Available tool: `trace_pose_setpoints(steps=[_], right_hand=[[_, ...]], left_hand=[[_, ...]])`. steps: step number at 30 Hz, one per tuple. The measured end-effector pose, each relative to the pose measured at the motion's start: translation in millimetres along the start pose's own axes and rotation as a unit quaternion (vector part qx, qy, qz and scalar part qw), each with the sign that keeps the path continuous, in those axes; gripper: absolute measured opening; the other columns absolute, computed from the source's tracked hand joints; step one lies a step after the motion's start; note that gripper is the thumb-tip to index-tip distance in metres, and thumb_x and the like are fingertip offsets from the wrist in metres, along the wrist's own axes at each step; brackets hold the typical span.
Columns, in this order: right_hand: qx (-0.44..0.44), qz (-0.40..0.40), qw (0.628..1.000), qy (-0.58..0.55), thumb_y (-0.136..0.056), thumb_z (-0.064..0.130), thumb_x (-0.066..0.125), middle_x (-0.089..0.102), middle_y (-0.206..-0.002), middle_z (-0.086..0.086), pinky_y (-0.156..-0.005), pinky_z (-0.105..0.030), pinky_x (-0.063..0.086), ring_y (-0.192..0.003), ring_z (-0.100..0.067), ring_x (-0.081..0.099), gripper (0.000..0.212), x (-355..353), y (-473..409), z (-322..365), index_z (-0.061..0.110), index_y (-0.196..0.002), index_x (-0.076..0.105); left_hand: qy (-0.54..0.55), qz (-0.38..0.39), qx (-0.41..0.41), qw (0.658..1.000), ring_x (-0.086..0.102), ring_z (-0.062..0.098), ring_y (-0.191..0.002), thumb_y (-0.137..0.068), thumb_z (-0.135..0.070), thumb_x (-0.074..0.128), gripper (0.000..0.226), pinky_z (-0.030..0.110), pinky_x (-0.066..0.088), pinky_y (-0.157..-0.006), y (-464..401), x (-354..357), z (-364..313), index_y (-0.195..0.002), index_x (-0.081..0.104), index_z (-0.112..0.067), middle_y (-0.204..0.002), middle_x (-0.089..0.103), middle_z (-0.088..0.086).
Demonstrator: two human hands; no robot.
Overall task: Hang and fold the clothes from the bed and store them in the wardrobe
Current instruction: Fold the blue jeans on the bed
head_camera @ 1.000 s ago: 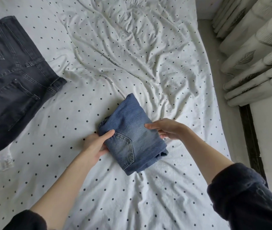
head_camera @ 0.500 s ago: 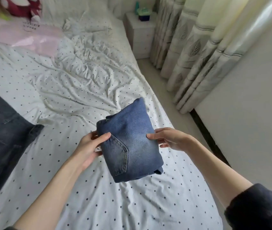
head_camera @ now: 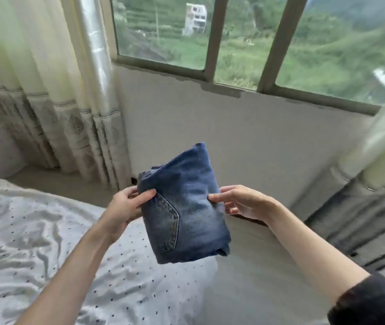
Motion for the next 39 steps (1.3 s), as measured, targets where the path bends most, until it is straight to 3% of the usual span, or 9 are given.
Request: trace_pose_setpoints(steps=[2, 7, 10, 13, 17, 24, 28, 31, 39], right_hand=[[-0.01, -0.065, 0.997, -0.032, -0.065, 0.037, 0.077, 0.068, -0.096, 0.002, -0.086, -0.026, 0.043, -0.088, -0.012, 0.062, 0.046, -40.6, 53.7, -21.8, 0.013, -0.102, 0.066], [-0.026, -0.215, 0.971, -0.097, -0.067, 0.036, 0.077, 0.072, -0.095, 0.0, -0.085, -0.027, 0.045, -0.086, -0.011, 0.067, 0.044, -115.7, 205.9, -91.7, 0.012, -0.102, 0.067], [-0.021, -0.283, 0.953, -0.107, -0.063, 0.04, 0.076, 0.071, -0.106, -0.004, -0.097, -0.036, 0.044, -0.1, -0.019, 0.066, 0.064, -138.7, 278.9, -123.5, 0.005, -0.114, 0.063], [-0.022, -0.353, 0.925, -0.14, -0.063, 0.041, 0.076, 0.07, -0.11, -0.003, -0.098, -0.037, 0.044, -0.104, -0.021, 0.065, 0.064, -157.6, 370.4, -160.2, 0.007, -0.116, 0.063], [-0.019, -0.465, 0.866, -0.182, -0.061, 0.038, 0.076, 0.07, -0.11, -0.004, -0.096, -0.034, 0.044, -0.104, -0.02, 0.063, 0.064, -170.7, 501.1, -212.2, 0.008, -0.116, 0.064], [-0.026, -0.601, 0.766, -0.226, -0.061, 0.034, 0.073, 0.072, -0.089, 0.006, -0.063, -0.016, 0.048, -0.078, -0.007, 0.066, 0.039, -160.3, 668.6, -260.1, 0.018, -0.097, 0.068], [-0.02, -0.678, 0.705, -0.208, -0.058, 0.037, 0.074, 0.072, -0.09, 0.004, -0.069, -0.021, 0.045, -0.081, -0.01, 0.064, 0.046, -158.9, 751.3, -260.0, 0.017, -0.099, 0.067], [-0.03, -0.729, 0.658, -0.187, -0.052, 0.04, 0.077, 0.072, -0.087, 0.004, -0.067, -0.02, 0.047, -0.077, -0.01, 0.065, 0.051, -165.3, 805.5, -247.6, 0.017, -0.096, 0.068], [-0.034, -0.841, 0.525, -0.126, -0.063, 0.039, 0.067, 0.069, -0.078, 0.008, -0.073, -0.024, 0.043, -0.074, -0.009, 0.062, 0.035, -198.1, 921.3, -193.6, 0.02, -0.091, 0.063]], left_hand=[[-0.021, 0.066, 0.001, 0.998, 0.068, 0.015, -0.09, -0.07, -0.029, 0.073, 0.042, 0.033, 0.054, -0.078, 0.5, 62.3, -6.6, -0.107, 0.064, -0.011, -0.101, 0.072, 0.003], [-0.053, 0.243, 0.0, 0.969, 0.07, 0.01, -0.078, -0.061, -0.036, 0.074, 0.049, 0.023, 0.052, -0.061, 35.6, 226.3, -9.2, -0.103, 0.065, -0.013, -0.089, 0.074, -0.002], [-0.045, 0.3, 0.003, 0.953, 0.07, 0.01, -0.071, -0.059, -0.032, 0.074, 0.042, 0.021, 0.053, -0.055, 64.4, 299.6, -6.0, -0.096, 0.066, -0.012, -0.082, 0.074, -0.002], [-0.05, 0.373, 0.007, 0.926, 0.07, 0.012, -0.07, -0.058, -0.032, 0.076, 0.045, 0.021, 0.053, -0.054, 109.8, 387.3, -6.3, -0.096, 0.066, -0.011, -0.082, 0.074, 0.0], [-0.073, 0.488, 0.031, 0.869, 0.071, 0.016, -0.083, -0.06, -0.038, 0.075, 0.054, 0.025, 0.053, -0.064, 191.9, 500.9, -2.7, -0.106, 0.064, -0.012, -0.094, 0.074, 0.002], [-0.067, 0.61, 0.04, 0.789, 0.069, 0.012, -0.079, -0.075, -0.025, 0.074, 0.037, 0.027, 0.052, -0.069, 316.0, 646.9, 1.2, -0.106, 0.064, -0.008, -0.09, 0.074, 0.0], [-0.051, 0.674, 0.04, 0.736, 0.063, 0.015, -0.077, -0.064, -0.032, 0.078, 0.043, 0.034, 0.046, -0.073, 378.2, 720.1, -16.5, -0.099, 0.067, -0.009, -0.087, 0.072, 0.002], [-0.043, 0.727, 0.066, 0.682, 0.066, 0.009, -0.071, -0.056, -0.039, 0.079, 0.051, 0.026, 0.051, -0.066, 419.1, 772.5, -42.4, -0.097, 0.068, -0.011, -0.079, 0.072, -0.005], [0.008, 0.807, 0.11, 0.581, 0.067, 0.009, -0.069, -0.072, -0.034, 0.077, 0.032, 0.027, 0.052, -0.065, 511.5, 911.1, -126.3, -0.093, 0.067, -0.012, -0.078, 0.072, -0.005]])
Point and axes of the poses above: each hand's wrist, its own y-axis away from the middle knuckle, its own x-axis out of the palm, z = x × y, the point moved 5 cm from there along -y, towards the middle knuckle
